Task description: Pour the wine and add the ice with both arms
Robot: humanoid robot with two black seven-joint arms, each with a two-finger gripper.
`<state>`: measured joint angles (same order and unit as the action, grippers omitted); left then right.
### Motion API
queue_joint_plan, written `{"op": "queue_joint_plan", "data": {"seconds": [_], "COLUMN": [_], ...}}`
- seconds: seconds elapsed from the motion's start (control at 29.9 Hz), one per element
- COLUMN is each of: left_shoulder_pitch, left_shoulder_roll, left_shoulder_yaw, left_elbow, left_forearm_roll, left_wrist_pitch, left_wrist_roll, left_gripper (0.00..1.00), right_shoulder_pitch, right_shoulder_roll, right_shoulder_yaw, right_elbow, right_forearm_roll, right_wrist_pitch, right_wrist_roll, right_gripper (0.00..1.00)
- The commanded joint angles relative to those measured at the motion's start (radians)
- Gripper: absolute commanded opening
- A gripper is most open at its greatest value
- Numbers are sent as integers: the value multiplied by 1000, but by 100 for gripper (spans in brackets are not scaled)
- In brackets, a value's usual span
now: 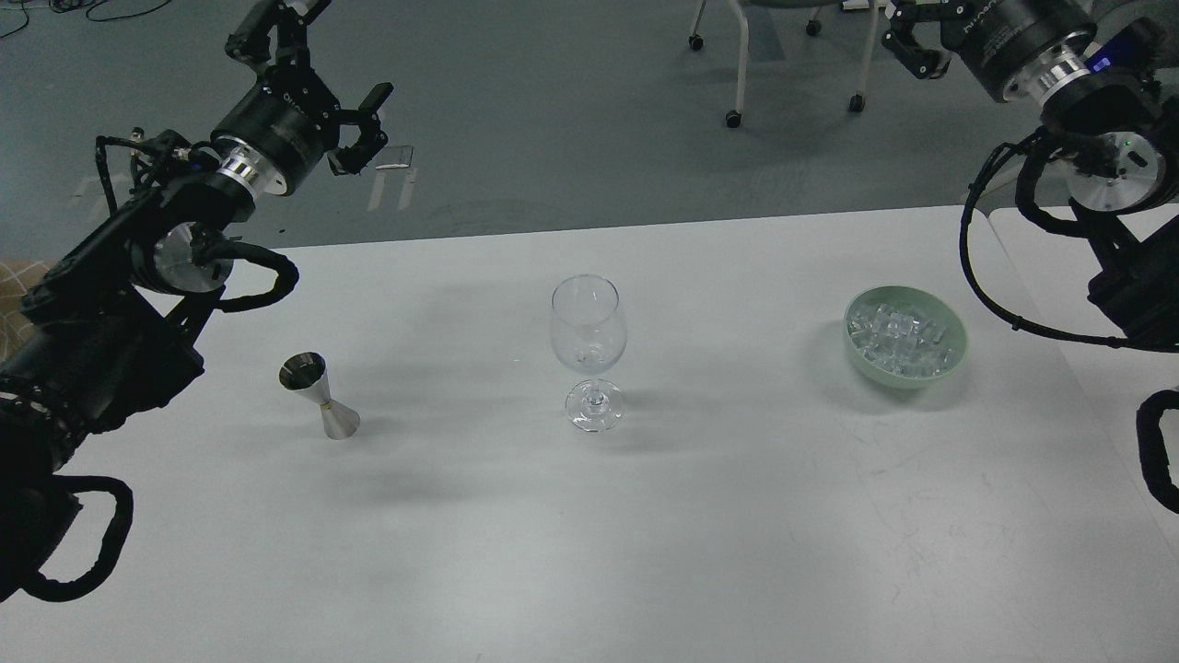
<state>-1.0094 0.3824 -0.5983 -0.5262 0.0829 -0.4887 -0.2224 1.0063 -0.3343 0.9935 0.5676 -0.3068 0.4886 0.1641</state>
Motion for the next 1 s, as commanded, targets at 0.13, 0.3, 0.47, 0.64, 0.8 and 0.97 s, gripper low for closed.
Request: {"op": "queue_joint_plan", "data": {"seconds": [0.13, 0.3, 0.47, 0.64, 0.8, 0.97], "left_shoulder_pitch": [0, 0, 0, 57, 132, 219], "left_shoulder_roll": [7, 30, 142, 360, 509, 581], "left_shoulder_yaw": [0, 11, 14, 3, -3, -80], "left_elbow": [0, -33, -191, -501, -713, -756], "left_forearm_roll": [2, 24, 210, 465, 505, 173], "left_wrist_pitch": [0, 0, 0, 36, 116, 136], "left_wrist_roll": [2, -2, -8, -25, -31, 0], "left_gripper": [99, 99, 99, 99, 99, 99], "right_shoulder_pitch": [0, 2, 2, 2, 2, 0], "right_shoulder_roll": [0, -2, -12, -12, -12, -12], "right_shoulder_yaw": [-1, -1, -1, -1, -1, -3], "right_elbow": [0, 0, 0, 0, 0, 1], "right_forearm_roll": [-1, 0, 0, 0, 0, 0], "right_wrist_pitch": [0, 0, 0, 0, 0, 0], "right_wrist_roll": [2, 2, 2, 2, 2, 0], "right_gripper": [100, 100, 100, 100, 100, 100]}}
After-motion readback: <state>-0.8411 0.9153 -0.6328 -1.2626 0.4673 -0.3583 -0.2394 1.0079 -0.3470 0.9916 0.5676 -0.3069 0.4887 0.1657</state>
